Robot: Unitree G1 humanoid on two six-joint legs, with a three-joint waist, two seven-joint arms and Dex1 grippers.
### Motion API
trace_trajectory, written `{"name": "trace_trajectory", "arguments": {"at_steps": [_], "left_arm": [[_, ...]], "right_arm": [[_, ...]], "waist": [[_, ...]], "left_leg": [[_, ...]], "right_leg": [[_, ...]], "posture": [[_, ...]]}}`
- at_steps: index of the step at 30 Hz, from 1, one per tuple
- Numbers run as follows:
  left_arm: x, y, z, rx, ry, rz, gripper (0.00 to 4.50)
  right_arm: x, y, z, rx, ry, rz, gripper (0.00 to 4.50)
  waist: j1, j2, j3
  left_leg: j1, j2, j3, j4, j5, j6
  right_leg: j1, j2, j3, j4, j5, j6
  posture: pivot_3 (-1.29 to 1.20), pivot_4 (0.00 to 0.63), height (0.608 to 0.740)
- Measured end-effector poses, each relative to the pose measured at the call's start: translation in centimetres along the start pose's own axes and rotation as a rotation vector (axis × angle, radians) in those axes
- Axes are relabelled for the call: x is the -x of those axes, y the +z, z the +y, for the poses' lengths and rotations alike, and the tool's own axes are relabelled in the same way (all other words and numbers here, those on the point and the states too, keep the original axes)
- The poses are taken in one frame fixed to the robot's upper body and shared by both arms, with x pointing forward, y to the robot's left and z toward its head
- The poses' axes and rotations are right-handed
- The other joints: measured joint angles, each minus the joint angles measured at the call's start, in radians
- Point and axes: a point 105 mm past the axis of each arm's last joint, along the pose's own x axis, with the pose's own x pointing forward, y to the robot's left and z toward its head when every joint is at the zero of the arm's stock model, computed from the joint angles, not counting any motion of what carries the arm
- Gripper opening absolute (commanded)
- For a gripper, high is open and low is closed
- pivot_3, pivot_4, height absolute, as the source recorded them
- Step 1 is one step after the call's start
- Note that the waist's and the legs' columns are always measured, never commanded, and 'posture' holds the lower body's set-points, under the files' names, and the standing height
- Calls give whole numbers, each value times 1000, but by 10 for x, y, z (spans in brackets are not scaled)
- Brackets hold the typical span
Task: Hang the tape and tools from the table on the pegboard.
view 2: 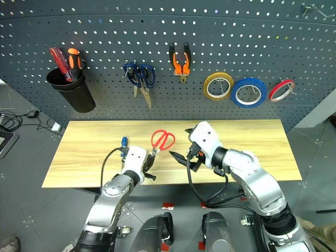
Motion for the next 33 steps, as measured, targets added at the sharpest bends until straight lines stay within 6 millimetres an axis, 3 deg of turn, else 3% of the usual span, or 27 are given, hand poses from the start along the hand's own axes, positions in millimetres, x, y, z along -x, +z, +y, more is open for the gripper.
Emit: {"name": "trace_trajectory", "arguments": {"at_steps": [7, 8, 11, 15, 21, 24, 27, 33], "left_arm": [[-10, -19, 1, 34, -9, 120, 375], [-11, -23, 1, 40, -7, 137, 1085], [-11, -35, 1, 58, 1, 196, 1896], [-11, -37, 2, 63, 12, 204, 3041], [-6, -27, 6, 51, 18, 180, 3041], [-1, -16, 16, 61, 3, 151, 3601], [-1, -17, 22, 57, -41, 198, 4399], [-14, -16, 18, 20, -176, 303, 4470]], "right_arm": [[-5, -21, -4, -61, -21, 107, 4500], [-5, -20, -4, -60, -24, 106, 4500], [-6, -20, -5, -57, -36, 105, 4500], [-7, -20, -5, -61, -38, 104, 4500], [-7, -21, -5, -66, -39, 111, 4500], [-7, -22, -5, -71, -39, 117, 4500], [-6, -22, -5, -73, -40, 119, 4500], [-8, -18, -5, -65, -38, 109, 4500]], "waist": [[-2, 0, 0], [-2, 0, 0], [-2, 0, 0], [-2, 0, 0], [-2, 0, 0], [-2, 0, 0], [-2, 0, 0], [0, 0, 0]], "left_leg": [[0, 0, 0, 0, 0, 0], [0, 0, 0, 0, 0, 0], [0, 0, 0, 0, 0, 0], [0, 0, 0, 1, 0, 0], [0, 0, 0, 1, 0, 0], [0, 0, 0, 1, 0, 0], [0, 0, 0, 1, 0, 0], [0, 0, 0, 2, 0, 0]], "right_leg": [[0, 0, 0, 0, 0, 0], [0, 0, 0, 0, 0, 0], [0, 0, 0, 0, 0, 0], [0, 0, 0, 0, 0, 0], [0, 0, 0, 0, 0, 0], [0, 0, 0, 0, 0, 0], [0, 0, 0, 0, 0, 0], [0, 0, 0, 1, 0, 0]], "posture": [[-299, 217, 740], [-302, 220, 740], [-303, 221, 740], [-302, 223, 740], [-302, 223, 740], [-292, 225, 740], [-284, 227, 740], [-282, 228, 740]]}}
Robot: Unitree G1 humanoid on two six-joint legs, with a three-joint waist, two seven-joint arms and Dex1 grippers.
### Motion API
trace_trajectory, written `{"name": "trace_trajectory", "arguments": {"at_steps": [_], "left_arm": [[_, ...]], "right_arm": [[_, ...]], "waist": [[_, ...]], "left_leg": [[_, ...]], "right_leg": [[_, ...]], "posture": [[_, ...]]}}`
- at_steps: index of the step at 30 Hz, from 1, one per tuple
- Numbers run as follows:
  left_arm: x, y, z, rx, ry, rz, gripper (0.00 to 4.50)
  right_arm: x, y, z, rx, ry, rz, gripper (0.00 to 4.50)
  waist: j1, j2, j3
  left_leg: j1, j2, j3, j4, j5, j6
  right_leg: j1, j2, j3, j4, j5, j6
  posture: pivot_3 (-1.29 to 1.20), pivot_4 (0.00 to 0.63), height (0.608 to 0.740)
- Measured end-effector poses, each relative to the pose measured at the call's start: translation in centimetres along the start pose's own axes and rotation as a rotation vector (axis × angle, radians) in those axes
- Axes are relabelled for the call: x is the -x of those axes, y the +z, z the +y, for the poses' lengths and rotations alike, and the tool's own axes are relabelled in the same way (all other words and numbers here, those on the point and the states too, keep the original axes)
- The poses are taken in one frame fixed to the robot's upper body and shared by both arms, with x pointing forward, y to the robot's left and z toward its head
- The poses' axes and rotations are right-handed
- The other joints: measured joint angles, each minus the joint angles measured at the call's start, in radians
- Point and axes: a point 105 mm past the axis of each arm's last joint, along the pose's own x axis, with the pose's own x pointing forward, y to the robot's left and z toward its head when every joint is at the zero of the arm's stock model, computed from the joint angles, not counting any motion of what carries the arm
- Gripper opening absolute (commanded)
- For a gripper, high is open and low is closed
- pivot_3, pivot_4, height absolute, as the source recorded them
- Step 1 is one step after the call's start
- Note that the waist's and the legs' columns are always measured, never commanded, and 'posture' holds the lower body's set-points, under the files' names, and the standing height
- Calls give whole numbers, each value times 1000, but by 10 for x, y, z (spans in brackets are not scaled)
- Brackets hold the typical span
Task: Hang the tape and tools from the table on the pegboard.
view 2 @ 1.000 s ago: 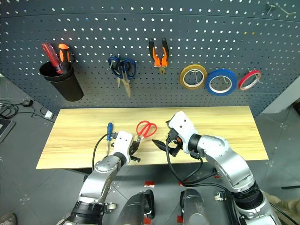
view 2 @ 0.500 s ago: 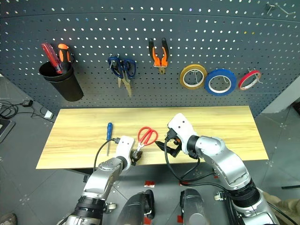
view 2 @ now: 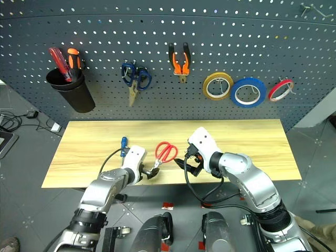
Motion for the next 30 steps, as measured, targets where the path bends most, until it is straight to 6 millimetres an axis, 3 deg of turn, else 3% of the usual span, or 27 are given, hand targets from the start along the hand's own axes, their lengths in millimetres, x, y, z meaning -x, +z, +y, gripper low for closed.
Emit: {"name": "trace_trajectory", "arguments": {"at_steps": [11, 14, 26, 30], "left_arm": [[-10, 2, -3, -74, -61, 130, 4470], [-12, -2, -5, -97, -67, 154, 3892], [-17, -12, -2, -96, -67, 187, 392], [-20, -14, 0, -86, -69, 163, 371]], "right_arm": [[-1, 3, -1, -57, 8, -9, 4500], [-1, 4, -3, -79, 7, -19, 4500], [2, 1, -7, -117, 4, -7, 4500], [2, 0, -7, -122, 5, -3, 4500]], "waist": [[0, 1, -1], [1, 3, -5], [0, 10, -22], [0, 13, -28]], "left_leg": [[1, 0, 0, 2, 0, 0], [1, 0, 0, 3, 0, 0], [1, 0, 0, 3, 0, 0], [1, 0, 0, 3, 0, 0]], "right_leg": [[1, 0, 0, 1, 0, 0], [1, 0, 1, 0, 0, 0], [2, 0, 1, 1, 0, 0], [2, -1, 1, 1, 0, 0]], "posture": [[-276, 225, 740], [-276, 224, 740], [-291, 225, 740], [-294, 224, 740]]}}
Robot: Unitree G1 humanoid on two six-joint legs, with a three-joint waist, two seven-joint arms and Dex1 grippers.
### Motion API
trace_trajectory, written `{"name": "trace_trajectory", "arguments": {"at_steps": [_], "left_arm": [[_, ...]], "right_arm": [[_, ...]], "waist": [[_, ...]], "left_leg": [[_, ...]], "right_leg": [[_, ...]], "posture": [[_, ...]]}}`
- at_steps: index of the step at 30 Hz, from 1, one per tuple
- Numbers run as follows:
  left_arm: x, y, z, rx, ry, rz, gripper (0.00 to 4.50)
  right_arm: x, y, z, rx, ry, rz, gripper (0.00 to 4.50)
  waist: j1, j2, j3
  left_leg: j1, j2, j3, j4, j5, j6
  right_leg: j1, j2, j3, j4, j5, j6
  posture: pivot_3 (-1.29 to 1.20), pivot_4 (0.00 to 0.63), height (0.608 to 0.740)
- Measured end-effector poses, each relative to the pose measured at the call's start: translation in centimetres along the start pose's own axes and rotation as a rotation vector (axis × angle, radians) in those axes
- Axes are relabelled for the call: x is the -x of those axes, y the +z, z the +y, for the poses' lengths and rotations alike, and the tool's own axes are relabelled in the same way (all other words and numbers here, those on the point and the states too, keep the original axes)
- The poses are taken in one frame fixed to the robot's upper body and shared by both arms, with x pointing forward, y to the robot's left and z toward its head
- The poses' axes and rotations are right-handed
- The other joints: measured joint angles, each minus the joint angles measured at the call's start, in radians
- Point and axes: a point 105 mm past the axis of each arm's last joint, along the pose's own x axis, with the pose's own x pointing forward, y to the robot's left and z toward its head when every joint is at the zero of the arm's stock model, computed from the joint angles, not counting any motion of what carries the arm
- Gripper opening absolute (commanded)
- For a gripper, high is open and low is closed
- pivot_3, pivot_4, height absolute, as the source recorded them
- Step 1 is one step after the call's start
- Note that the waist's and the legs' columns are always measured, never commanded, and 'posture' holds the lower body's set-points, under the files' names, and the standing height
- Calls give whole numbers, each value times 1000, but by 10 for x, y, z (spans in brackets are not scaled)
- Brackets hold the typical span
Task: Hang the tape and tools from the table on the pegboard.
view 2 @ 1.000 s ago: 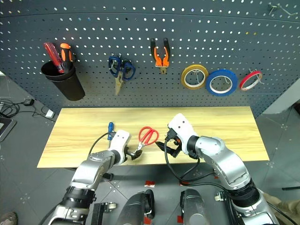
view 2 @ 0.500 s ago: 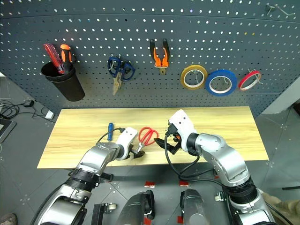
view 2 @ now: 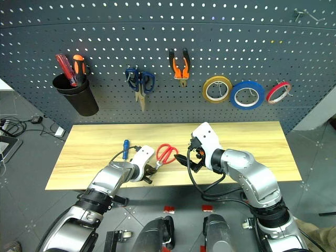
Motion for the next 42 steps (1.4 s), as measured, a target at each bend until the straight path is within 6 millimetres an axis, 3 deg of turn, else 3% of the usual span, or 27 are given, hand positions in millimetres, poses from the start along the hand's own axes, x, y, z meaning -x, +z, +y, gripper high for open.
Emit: {"name": "trace_trajectory", "arguments": {"at_steps": [6, 10, 16, 22, 26, 30, 35, 42], "left_arm": [[-1, 0, 3, -9, 39, -130, 371], [9, -1, -3, -84, 88, -275, 371], [55, 18, -15, -249, 222, -560, 371], [106, 38, -9, -356, 461, -766, 371], [134, 46, -8, -374, 556, -860, 371], [142, 53, -7, -363, 593, -897, 371], [153, 76, 2, -352, 645, -961, 371], [138, 91, 23, -332, 651, -915, 371]], "right_arm": [[1, -1, 0, 2, 0, -1, 4500], [7, 13, 0, 96, -26, -80, 4500], [13, 28, 22, 213, 26, -198, 4500], [15, 36, 25, 267, 22, -259, 4500], [15, 55, 22, 265, 1, -336, 4500], [16, 69, 19, 246, -11, -390, 4500], [11, 68, 12, 216, -30, -383, 4500], [8, 76, 10, 220, -33, -402, 4500]], "waist": [[0, 1, -1], [-1, 0, -1], [-2, 0, -1], [-2, 0, 0], [-2, 0, -1], [-2, 0, -1], [0, 0, -1], [-3, 0, -1]], "left_leg": [[0, 0, 0, 0, 0, 0], [-2, 0, 0, 0, -1, 1], [-2, 0, 1, -1, -4, 3], [-2, 1, 1, 1, -4, 4], [-2, 0, 2, 1, -4, 4], [-2, 0, 1, 1, -4, 4], [-3, 0, 1, 2, -5, 4], [-3, 0, 1, 2, -5, 4]], "right_leg": [[0, 0, 1, 0, 0, 0], [-2, 0, 1, -1, 0, 0], [-2, -1, 0, -3, 0, 0], [-2, -1, 0, -3, -1, 2], [-2, -1, 0, -2, -1, 2], [-1, -1, 0, -2, 0, 0], [-1, -1, 0, -2, 0, 1], [-2, 0, 0, -1, 1, 1]], "posture": [[-297, 223, 740], [-297, 223, 740], [-302, 218, 740], [-292, 204, 740], [-286, 197, 740], [-276, 191, 740], [-279, 194, 740], [-290, 199, 740]]}}
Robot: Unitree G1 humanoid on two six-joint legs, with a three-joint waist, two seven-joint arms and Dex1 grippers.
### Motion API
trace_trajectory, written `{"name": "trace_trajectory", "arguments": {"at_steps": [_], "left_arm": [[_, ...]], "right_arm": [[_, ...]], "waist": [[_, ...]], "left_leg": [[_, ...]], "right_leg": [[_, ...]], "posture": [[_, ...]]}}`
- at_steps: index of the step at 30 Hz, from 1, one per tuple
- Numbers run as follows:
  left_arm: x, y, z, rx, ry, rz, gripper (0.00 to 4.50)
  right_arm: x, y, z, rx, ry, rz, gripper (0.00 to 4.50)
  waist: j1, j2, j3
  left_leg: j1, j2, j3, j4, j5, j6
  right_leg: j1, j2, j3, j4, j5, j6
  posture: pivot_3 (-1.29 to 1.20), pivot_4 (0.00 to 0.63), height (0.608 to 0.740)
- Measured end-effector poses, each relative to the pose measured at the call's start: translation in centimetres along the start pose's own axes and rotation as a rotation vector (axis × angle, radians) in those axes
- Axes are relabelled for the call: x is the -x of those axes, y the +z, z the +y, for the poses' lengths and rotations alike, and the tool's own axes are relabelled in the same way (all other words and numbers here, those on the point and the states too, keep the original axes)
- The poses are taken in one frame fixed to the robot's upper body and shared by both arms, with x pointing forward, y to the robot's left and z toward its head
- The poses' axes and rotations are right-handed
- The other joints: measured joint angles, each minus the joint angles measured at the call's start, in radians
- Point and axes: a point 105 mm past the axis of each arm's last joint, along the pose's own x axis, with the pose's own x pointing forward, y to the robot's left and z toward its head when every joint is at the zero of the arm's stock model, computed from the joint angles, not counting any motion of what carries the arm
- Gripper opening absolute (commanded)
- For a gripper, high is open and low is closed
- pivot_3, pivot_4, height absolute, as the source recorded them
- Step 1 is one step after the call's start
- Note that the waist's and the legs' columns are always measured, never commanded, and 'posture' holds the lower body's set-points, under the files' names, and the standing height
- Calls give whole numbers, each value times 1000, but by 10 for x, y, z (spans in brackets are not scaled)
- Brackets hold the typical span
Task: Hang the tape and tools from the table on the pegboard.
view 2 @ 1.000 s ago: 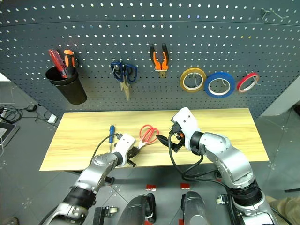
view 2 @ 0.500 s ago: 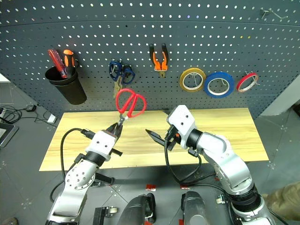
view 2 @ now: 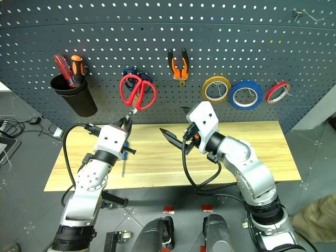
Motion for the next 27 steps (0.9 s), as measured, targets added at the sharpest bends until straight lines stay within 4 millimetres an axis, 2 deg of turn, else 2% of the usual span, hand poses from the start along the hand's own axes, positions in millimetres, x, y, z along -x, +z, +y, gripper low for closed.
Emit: {"name": "trace_trajectory", "arguments": {"at_steps": [6, 11, 16, 18, 24, 26, 27], "left_arm": [[-12, -12, 7, -2, 9, 42, 371], [-28, -11, 15, 11, 37, 43, 371], [-34, -15, 17, 23, 47, 61, 371], [-35, -22, 15, 36, 44, 94, 1114], [-32, -49, 4, 68, -5, 233, 2936], [-22, -67, -3, 109, -34, 330, 3550], [-11, -83, -8, 156, -38, 413, 3550]], "right_arm": [[-1, -3, -2, -6, -2, 10, 4500], [-4, 1, -2, 4, 3, -1, 4500], [-4, 2, -3, 4, 2, -4, 4500], [-5, 2, -3, 1, 3, -7, 4500], [-9, 7, 0, -7, 12, -31, 4500], [-10, 7, 3, -9, 20, -31, 4500], [-11, 6, 4, -11, 25, -27, 4500]], "waist": [[-1, 0, 0], [-1, 0, 0], [-6, 0, 0], [-9, 0, 0], [-12, 0, 0], [-18, 0, 0], [-22, 0, 0]], "left_leg": [[0, 0, 0, 0, 0, 0], [0, 0, 0, 1, 0, 0], [0, 0, 0, 0, 0, 0], [0, 0, 0, 0, 0, 0], [0, 0, 0, 0, 0, 0], [0, 0, 0, 0, 0, 0], [0, 0, 0, 0, 0, 0]], "right_leg": [[0, 0, 0, 0, 0, 0], [0, 0, 0, 0, 0, 0], [0, 0, 0, 0, 0, 0], [0, 0, 0, 0, 0, 0], [0, 0, 0, 0, 0, 0], [0, 0, 0, 0, 0, 0], [0, 0, 1, 0, 0, 0]], "posture": [[-290, 200, 740], [-298, 204, 740], [-299, 205, 740], [-299, 205, 740], [-300, 208, 740], [-300, 211, 740], [-301, 216, 740]]}}
